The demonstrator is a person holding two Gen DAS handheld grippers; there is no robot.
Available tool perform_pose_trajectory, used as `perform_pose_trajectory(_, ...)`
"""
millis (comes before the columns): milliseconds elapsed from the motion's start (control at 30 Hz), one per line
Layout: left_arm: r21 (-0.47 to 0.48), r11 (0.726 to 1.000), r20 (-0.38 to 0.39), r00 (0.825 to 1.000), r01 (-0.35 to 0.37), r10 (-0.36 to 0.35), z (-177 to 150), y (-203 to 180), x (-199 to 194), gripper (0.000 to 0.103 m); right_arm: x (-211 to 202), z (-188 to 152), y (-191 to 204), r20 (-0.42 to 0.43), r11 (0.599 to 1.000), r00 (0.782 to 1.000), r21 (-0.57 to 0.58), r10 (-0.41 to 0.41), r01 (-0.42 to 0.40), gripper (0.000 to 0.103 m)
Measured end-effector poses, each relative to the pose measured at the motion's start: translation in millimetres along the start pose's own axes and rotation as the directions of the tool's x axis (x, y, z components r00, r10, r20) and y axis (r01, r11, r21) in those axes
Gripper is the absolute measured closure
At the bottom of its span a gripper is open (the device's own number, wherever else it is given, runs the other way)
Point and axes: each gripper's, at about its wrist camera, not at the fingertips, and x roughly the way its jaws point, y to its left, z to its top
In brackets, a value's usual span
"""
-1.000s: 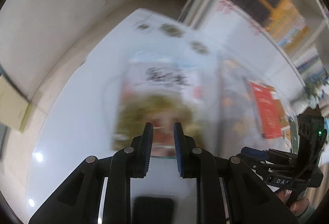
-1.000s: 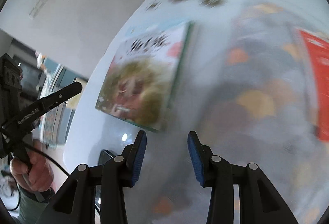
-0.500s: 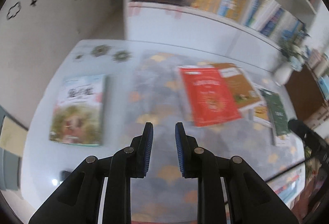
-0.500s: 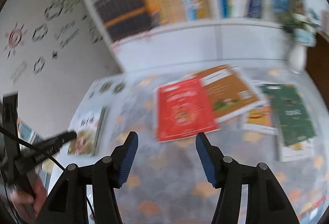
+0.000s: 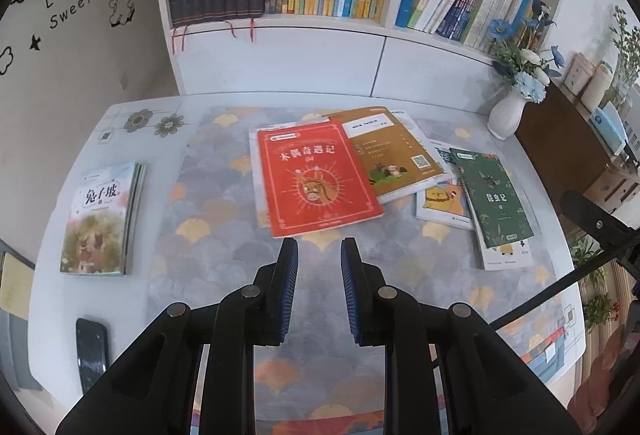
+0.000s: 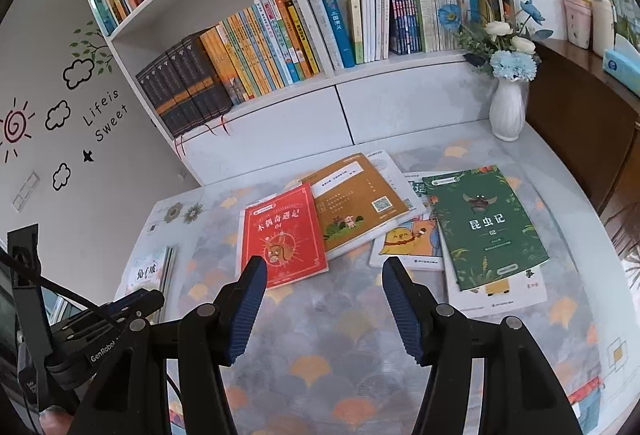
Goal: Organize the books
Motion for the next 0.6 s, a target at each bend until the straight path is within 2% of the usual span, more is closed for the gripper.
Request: perform_pose_trajectory(600,-0.022,0.996,-0.008,0.996,-0.091,0.091,0,-25,12,0.084,25,7,-9,-0.066,0.994,0.995,-0.070,0.075,-0.079,0.039)
